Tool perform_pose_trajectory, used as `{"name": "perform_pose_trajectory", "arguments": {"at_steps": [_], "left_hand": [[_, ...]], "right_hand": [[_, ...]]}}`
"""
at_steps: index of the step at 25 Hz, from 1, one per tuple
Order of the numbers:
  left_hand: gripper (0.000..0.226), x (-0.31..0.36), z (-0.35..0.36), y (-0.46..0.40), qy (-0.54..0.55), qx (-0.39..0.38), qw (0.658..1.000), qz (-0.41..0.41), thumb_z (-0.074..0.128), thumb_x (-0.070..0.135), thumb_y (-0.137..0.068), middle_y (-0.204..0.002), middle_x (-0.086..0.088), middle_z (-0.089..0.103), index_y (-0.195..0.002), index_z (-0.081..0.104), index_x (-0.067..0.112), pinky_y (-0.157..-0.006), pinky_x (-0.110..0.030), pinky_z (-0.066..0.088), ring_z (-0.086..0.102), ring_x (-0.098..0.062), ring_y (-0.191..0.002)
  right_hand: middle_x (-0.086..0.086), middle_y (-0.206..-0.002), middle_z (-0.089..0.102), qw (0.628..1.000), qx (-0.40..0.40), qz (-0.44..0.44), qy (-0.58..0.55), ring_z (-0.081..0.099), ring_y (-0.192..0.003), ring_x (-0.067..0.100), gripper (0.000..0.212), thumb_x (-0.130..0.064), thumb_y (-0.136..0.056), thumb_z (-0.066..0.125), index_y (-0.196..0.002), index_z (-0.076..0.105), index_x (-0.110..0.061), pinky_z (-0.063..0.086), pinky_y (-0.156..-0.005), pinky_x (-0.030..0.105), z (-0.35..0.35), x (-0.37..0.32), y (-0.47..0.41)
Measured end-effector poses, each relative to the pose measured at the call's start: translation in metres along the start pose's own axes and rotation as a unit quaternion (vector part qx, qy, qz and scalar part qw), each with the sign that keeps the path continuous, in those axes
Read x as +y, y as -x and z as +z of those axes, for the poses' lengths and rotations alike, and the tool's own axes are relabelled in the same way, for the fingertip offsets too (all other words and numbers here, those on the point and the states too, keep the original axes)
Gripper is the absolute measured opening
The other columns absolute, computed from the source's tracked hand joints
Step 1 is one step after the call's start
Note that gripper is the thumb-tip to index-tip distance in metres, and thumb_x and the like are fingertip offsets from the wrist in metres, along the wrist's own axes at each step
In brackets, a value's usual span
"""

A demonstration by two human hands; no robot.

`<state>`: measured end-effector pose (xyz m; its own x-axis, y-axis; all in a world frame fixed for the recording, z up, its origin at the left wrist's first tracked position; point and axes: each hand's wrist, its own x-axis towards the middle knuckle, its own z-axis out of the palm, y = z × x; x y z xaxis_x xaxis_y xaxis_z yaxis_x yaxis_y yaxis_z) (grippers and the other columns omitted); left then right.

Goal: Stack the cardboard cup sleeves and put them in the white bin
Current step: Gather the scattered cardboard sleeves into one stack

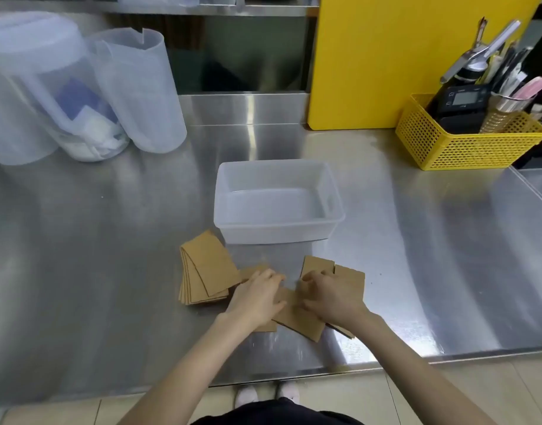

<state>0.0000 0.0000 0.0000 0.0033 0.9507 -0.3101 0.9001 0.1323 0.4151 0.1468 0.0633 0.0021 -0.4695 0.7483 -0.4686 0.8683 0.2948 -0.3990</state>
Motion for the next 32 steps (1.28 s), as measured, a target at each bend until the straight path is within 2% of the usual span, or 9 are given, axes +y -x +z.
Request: {"name": "perform_pose_trajectory", "arguments": {"at_steps": [5, 8, 12, 16, 20, 23, 25, 28, 32], "left_hand": [[0.056, -0.005, 0.008, 0.000, -0.038, -0.014, 0.999, -0.008, 0.054, 0.031, -0.083, -0.136, -0.002, 0.037, -0.132, 0.033, 0.015, -0.093, -0.036, 0.041, 0.031, -0.021, -0.122], [0.056, -0.006, 0.012, -0.001, -0.038, -0.001, 0.999, -0.014, 0.056, 0.032, -0.082, -0.134, -0.002, 0.037, -0.131, 0.034, 0.015, -0.095, -0.036, 0.038, 0.031, -0.022, -0.122], [0.048, -0.003, 0.010, -0.001, -0.024, 0.012, 0.999, -0.017, 0.059, 0.031, -0.080, -0.127, -0.004, 0.042, -0.122, 0.038, 0.018, -0.087, -0.033, 0.038, 0.036, -0.022, -0.116], [0.034, 0.001, 0.006, 0.004, 0.032, 0.033, 0.999, -0.023, 0.057, 0.027, -0.082, -0.115, -0.003, 0.048, -0.111, 0.040, 0.022, -0.068, -0.031, 0.042, 0.052, -0.022, -0.096], [0.022, 0.000, 0.000, 0.008, 0.131, 0.077, 0.988, -0.027, 0.054, 0.021, -0.084, -0.109, 0.002, 0.054, -0.105, 0.048, 0.023, -0.073, -0.029, 0.046, 0.054, -0.016, -0.089], [0.026, -0.001, -0.006, 0.011, 0.235, 0.104, 0.965, -0.048, 0.057, 0.017, -0.082, -0.098, 0.007, 0.053, -0.107, 0.052, 0.022, -0.065, -0.009, 0.038, 0.048, -0.007, -0.083], [0.023, 0.000, -0.010, 0.013, 0.267, 0.111, 0.955, -0.059, 0.059, 0.017, -0.081, -0.090, 0.008, 0.053, -0.104, 0.056, 0.021, -0.057, -0.005, 0.037, 0.048, -0.004, -0.078], [0.018, 0.000, -0.016, 0.016, 0.306, 0.117, 0.943, -0.065, 0.059, 0.018, -0.081, -0.083, 0.009, 0.057, -0.099, 0.059, 0.019, -0.057, -0.004, 0.039, 0.052, -0.003, -0.075], [0.019, -0.002, -0.029, 0.021, 0.340, 0.124, 0.930, -0.072, 0.058, 0.018, -0.082, -0.090, 0.000, 0.064, -0.101, 0.059, 0.017, -0.071, -0.020, 0.044, 0.057, -0.013, -0.084]], "right_hand": [[0.008, -0.116, 0.046, 0.999, -0.004, 0.010, 0.034, 0.044, -0.112, 0.027, 0.052, -0.040, -0.073, 0.064, -0.117, 0.046, -0.020, 0.043, -0.090, 0.036, 0.012, -0.001, 0.002], [0.009, -0.116, 0.045, 0.999, 0.013, 0.014, 0.043, 0.042, -0.112, 0.028, 0.049, -0.036, -0.073, 0.063, -0.114, 0.044, -0.017, 0.038, -0.091, 0.035, 0.018, -0.004, 0.004], [0.011, -0.115, 0.046, 1.000, 0.012, 0.016, 0.024, 0.044, -0.109, 0.029, 0.048, -0.033, -0.073, 0.064, -0.111, 0.043, -0.014, 0.038, -0.090, 0.036, 0.019, -0.007, 0.004], [0.007, -0.111, 0.051, 1.000, 0.020, 0.011, -0.006, 0.052, -0.099, 0.027, 0.040, -0.031, -0.073, 0.064, -0.103, 0.044, -0.015, 0.034, -0.086, 0.035, 0.016, -0.005, 0.003], [0.002, -0.106, 0.050, 0.999, 0.028, -0.012, -0.038, 0.054, -0.096, 0.024, 0.039, -0.032, -0.070, 0.067, -0.098, 0.042, -0.022, 0.033, -0.082, 0.034, 0.016, -0.002, 0.005], [-0.003, -0.100, 0.042, 0.994, 0.032, -0.043, -0.092, 0.055, -0.096, 0.022, 0.046, -0.029, -0.071, 0.069, -0.111, 0.047, -0.023, 0.044, -0.086, 0.035, 0.013, 0.002, 0.007], [-0.003, -0.096, 0.041, 0.992, 0.050, -0.061, -0.099, 0.054, -0.089, 0.019, 0.044, -0.026, -0.073, 0.068, -0.113, 0.051, -0.021, 0.045, -0.082, 0.031, 0.010, 0.003, 0.007], [-0.003, -0.093, 0.042, 0.987, 0.074, -0.081, -0.119, 0.048, -0.081, 0.012, 0.032, -0.024, -0.078, 0.064, -0.108, 0.055, -0.018, 0.035, -0.071, 0.021, 0.007, 0.003, 0.008], [-0.002, -0.092, 0.051, 0.972, 0.131, -0.079, -0.179, 0.055, -0.080, 0.012, 0.017, -0.022, -0.085, 0.057, -0.101, 0.060, -0.016, 0.037, -0.064, 0.009, -0.005, 0.013, 0.012]]}}
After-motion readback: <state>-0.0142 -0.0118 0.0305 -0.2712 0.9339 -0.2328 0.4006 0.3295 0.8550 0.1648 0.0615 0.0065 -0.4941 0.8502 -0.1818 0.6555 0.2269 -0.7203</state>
